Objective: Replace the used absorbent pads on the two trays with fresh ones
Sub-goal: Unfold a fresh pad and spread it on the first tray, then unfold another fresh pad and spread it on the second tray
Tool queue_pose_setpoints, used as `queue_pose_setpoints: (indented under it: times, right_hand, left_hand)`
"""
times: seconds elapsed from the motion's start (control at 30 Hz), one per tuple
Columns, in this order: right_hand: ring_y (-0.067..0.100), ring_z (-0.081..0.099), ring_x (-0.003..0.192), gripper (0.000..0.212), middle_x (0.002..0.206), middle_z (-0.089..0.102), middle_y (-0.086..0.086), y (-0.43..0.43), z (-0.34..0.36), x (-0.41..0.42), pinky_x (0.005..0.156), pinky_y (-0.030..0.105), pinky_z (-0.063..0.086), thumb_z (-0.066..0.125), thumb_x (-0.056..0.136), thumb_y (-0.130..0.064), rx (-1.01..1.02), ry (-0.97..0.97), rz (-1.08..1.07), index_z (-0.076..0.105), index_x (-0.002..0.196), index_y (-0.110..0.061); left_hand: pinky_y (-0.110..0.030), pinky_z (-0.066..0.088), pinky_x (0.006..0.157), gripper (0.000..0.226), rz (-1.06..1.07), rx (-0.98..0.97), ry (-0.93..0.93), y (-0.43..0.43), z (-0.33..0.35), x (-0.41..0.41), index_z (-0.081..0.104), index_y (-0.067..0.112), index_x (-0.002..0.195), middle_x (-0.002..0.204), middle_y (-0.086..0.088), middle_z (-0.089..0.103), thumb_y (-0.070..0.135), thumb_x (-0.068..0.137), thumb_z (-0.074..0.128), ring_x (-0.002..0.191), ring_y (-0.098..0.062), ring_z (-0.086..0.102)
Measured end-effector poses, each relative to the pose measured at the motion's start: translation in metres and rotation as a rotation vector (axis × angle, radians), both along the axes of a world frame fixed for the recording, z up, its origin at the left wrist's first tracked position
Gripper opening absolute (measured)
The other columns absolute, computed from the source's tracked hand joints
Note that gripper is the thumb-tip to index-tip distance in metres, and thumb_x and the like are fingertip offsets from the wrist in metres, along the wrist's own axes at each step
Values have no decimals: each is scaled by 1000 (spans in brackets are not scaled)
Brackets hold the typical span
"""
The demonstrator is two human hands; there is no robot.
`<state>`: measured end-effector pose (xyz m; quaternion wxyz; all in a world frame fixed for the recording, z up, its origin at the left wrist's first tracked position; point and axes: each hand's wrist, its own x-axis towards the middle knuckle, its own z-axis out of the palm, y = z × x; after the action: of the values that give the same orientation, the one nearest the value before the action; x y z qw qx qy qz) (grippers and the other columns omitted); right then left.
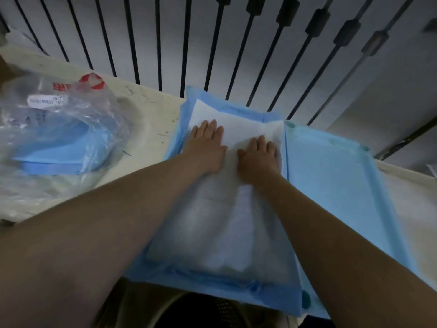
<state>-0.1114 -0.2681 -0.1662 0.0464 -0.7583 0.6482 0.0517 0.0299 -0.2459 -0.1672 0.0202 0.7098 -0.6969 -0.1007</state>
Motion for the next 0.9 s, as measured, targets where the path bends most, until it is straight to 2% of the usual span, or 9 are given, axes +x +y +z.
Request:
queue_pose_setpoints:
  times: [0.13,0.3,0.47,0.6,0.7,0.8,0.9]
  right_hand:
    - [35,-7,146,64,160,-5,15,-36,-9,6,117,46,-6,16,100,-46,-18,-73,-8,4,153,-12]
    - [34,-11,146,66,158,-10,17,-40,-17,9,116,46,-8,14,99,-51,-75,-163,-17,1,152,-16]
    - [34,-16,145,70,157,-18,17,-18,-4,7,116,45,-12,11,97,-56,58,-83,3,-8,152,-17]
    - [37,-15,145,72,157,-17,18,31,-4,-2,117,47,-9,15,97,-57,104,-43,46,-8,152,-17]
    - [41,-9,145,74,158,-14,20,70,12,-4,117,50,-2,22,97,-57,150,32,75,-5,152,-17]
    - [45,6,143,75,157,0,22,94,26,1,115,51,13,30,96,-56,241,129,92,5,151,-13]
    - [37,33,131,61,142,36,17,114,41,15,109,45,29,35,94,-52,207,126,140,38,138,-9]
  left_hand:
    - [-44,-10,116,65,72,-43,24,-28,-13,3,-4,17,153,159,-12,-15,51,100,14,145,-31,-18]
    - [-47,-9,115,65,93,-73,-58,-31,-16,0,-8,22,152,158,-13,-17,53,98,9,144,-32,-20]
    - [-46,-9,118,68,73,24,-39,-11,-3,1,-11,24,152,157,-13,-23,58,96,8,144,-31,-20]
    - [-46,-12,118,72,12,60,-159,42,0,-3,-12,22,151,156,-17,-21,62,94,5,145,-33,-18]
    - [-48,-17,115,78,-31,153,-275,82,11,-2,-13,24,151,157,-16,-20,68,92,13,145,-33,-18]
    - [-54,-18,113,75,-72,114,-312,115,26,6,-1,25,153,160,-9,-11,66,93,18,146,-29,-16]
    - [-55,-20,112,66,13,-53,-278,148,44,27,6,23,153,161,-5,-8,57,98,17,146,-26,-17]
